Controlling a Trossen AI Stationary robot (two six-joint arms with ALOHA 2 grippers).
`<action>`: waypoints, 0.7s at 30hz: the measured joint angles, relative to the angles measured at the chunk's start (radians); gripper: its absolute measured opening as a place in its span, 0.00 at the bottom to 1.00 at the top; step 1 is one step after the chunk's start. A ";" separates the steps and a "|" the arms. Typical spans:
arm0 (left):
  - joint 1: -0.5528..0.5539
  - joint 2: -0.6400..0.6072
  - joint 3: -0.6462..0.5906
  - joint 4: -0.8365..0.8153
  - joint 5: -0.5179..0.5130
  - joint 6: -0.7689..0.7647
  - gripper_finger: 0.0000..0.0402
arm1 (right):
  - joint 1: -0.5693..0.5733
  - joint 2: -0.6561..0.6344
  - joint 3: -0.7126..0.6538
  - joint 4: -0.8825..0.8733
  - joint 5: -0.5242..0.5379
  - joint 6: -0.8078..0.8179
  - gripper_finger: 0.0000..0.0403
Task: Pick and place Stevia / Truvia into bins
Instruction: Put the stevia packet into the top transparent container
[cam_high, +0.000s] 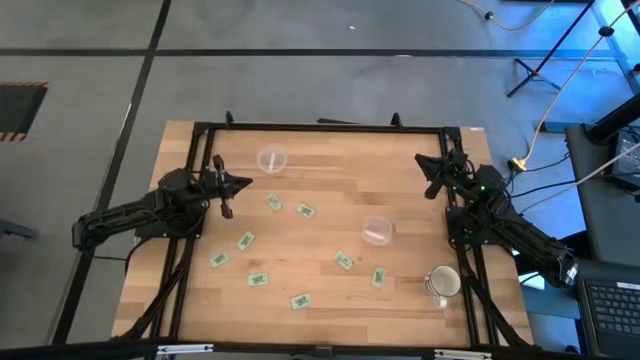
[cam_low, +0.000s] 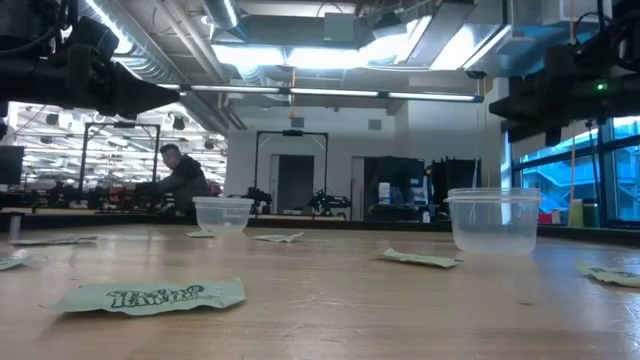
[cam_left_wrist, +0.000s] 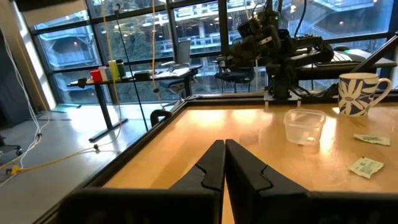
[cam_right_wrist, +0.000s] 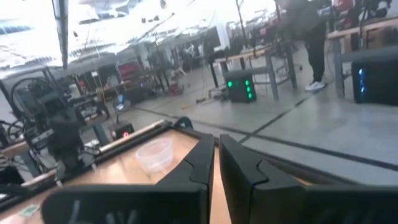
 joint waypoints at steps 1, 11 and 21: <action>0.000 0.000 0.000 0.000 0.000 0.000 0.01 | 0.000 0.000 0.000 -0.011 0.000 0.000 0.07; 0.000 0.000 0.000 -0.001 0.001 0.000 0.02 | 0.000 0.000 0.000 -0.075 0.001 0.001 0.07; 0.000 0.013 0.000 -0.007 0.067 -0.028 0.09 | 0.000 0.000 0.000 -0.076 0.002 0.002 0.07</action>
